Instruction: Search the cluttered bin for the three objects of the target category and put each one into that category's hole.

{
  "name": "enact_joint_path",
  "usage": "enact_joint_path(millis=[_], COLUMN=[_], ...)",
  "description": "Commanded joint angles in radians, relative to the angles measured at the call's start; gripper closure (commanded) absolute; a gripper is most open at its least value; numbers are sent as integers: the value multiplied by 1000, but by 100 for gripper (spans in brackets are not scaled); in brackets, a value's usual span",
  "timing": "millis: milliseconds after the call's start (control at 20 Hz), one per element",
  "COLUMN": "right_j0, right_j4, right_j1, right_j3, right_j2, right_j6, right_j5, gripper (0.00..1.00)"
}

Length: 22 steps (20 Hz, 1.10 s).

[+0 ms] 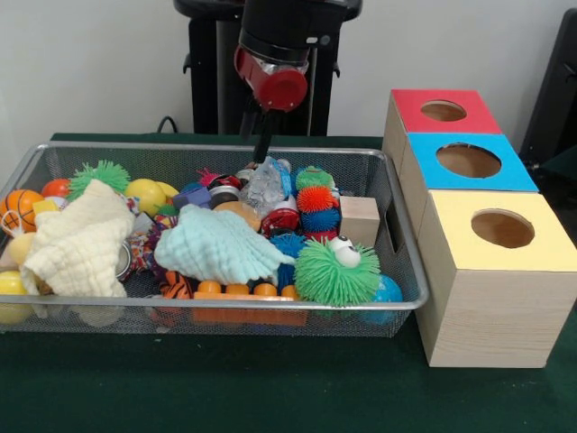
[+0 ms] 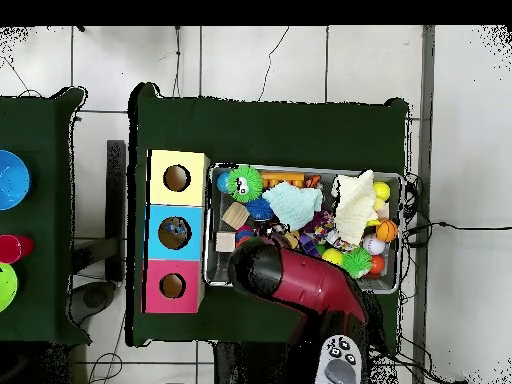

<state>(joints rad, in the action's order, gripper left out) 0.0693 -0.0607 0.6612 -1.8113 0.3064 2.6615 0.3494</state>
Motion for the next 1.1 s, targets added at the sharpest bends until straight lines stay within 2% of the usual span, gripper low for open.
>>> enact_joint_path(millis=[50, 400, 750, 1100], right_j0=[73, 145, 188, 225], right_j4=[142, 301, 416, 480], right_j1=[-3, -1, 2, 24], right_j3=[53, 71, 66, 57], right_j2=[-187, -318, -403, -462], right_j6=[-187, -271, -249, -226], right_j5=[-20, -41, -20, -3], gripper=[0, 0, 0, 0])
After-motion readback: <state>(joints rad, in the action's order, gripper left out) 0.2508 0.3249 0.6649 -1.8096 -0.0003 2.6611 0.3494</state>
